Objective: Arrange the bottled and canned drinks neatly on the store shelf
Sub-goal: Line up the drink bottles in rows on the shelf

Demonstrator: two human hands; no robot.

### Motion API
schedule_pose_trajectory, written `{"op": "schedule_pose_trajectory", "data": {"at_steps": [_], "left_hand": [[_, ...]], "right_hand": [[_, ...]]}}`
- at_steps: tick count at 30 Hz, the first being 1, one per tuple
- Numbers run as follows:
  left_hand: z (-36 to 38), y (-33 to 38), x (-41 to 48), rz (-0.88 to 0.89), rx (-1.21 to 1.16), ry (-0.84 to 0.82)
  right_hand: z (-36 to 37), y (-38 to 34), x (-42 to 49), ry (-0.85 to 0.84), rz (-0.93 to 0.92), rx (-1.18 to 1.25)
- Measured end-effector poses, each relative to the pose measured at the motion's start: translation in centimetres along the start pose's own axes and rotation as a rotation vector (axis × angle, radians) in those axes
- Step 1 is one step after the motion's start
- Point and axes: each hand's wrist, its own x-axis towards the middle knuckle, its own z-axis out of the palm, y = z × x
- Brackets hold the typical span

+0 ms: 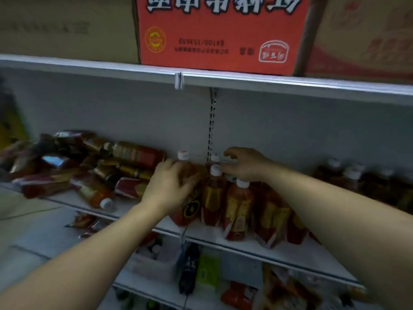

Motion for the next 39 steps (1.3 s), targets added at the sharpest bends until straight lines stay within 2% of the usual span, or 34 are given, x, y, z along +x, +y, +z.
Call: {"op": "schedule_pose_trajectory", "data": {"at_steps": [2, 5, 8, 13, 18, 24, 28, 33, 39], "left_hand": [[0.3, -0.8, 0.9, -0.122, -0.035, 0.063], [1.1, -1.4, 1.7, -0.325, -0.206, -0.130], [2.4, -2.2, 2.1, -0.364, -0.312, -0.244], [2.6, -3.3, 2.5, -0.341, -0.419, -0.183], [-0.7, -3.2, 1.8, -0.269, -0.603, -0.079], [-6.9, -2.8, 2.4, -0.156, -0.753, -0.024], [-9.4, -0.9, 2.4, -0.078, -0.852, -0.040], [-9.9, 3.0, 1.5, 0.014, -0.940, -0.118], [-7.4, 11.2, 0.2, 0.119, -1.001, -0.248]], "right_hand": [[0.3, -0.5, 0.8, -0.041, -0.041, -0.071], [1.3, -0.6, 1.9, -0.119, -0.046, -0.181], [2.1, -0.5, 2.8, -0.191, -0.013, -0.169], [2.4, -1.3, 2.5, -0.166, 0.042, -0.050], [1.7, -3.3, 1.0, 0.080, 0.044, 0.091], [0.0, -8.0, -1.9, 0.536, 0.048, 0.479], [-0.5, -9.7, -4.0, 0.756, 0.015, 0.714], [-2.5, -8.3, -8.4, 0.958, 0.075, 0.646], [-6.3, -2.8, -16.0, 1.052, 0.140, 0.551]]}}
